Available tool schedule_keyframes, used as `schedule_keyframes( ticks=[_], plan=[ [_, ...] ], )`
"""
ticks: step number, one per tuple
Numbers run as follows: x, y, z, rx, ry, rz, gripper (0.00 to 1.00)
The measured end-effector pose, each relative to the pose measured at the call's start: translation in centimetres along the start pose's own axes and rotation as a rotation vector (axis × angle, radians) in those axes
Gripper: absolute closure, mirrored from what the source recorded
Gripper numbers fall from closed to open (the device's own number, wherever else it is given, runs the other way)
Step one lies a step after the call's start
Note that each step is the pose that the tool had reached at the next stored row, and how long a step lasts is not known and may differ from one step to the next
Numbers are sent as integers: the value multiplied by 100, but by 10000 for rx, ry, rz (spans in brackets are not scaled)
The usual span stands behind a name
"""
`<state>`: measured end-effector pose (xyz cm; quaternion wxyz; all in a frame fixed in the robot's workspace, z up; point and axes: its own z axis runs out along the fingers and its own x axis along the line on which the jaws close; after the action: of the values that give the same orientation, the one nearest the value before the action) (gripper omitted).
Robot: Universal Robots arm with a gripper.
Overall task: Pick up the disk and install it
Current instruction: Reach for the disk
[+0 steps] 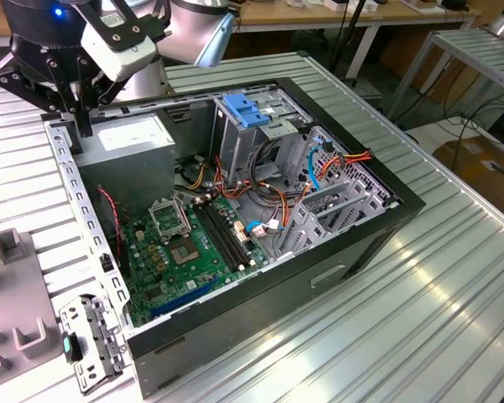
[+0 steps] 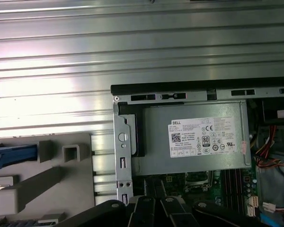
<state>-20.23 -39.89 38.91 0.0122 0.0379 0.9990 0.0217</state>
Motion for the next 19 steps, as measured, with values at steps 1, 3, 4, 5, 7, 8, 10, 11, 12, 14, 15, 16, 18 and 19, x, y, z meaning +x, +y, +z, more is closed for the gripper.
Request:
schedule_keyframes(
  ticks=[1, 3, 4, 5, 7, 8, 10, 11, 12, 14, 15, 16, 18, 19],
  plan=[
    [12, -1, 0, 0, 0, 1, 89],
    [28, -2, 1, 0, 0, 0, 89],
    [34, -3, 1, 0, 0, 0, 89],
    [46, -4, 1, 0, 0, 0, 89],
    [63, -5, 1, 0, 1, 0, 89],
    [80, -6, 1, 0, 1, 0, 89],
    [97, -8, 1, 0, 2, 0, 89],
    [109, -9, 1, 0, 2, 0, 89],
    [120, -9, 1, 0, 2, 0, 89],
    [133, -10, 1, 0, 2, 0, 89],
    [140, -11, 1, 0, 2, 0, 89],
    [148, -12, 1, 1, 3, -1, 89],
    [169, -13, 2, 0, 3, 0, 89],
    [173, -13, 2, 0, 3, 0, 89]
  ],
)
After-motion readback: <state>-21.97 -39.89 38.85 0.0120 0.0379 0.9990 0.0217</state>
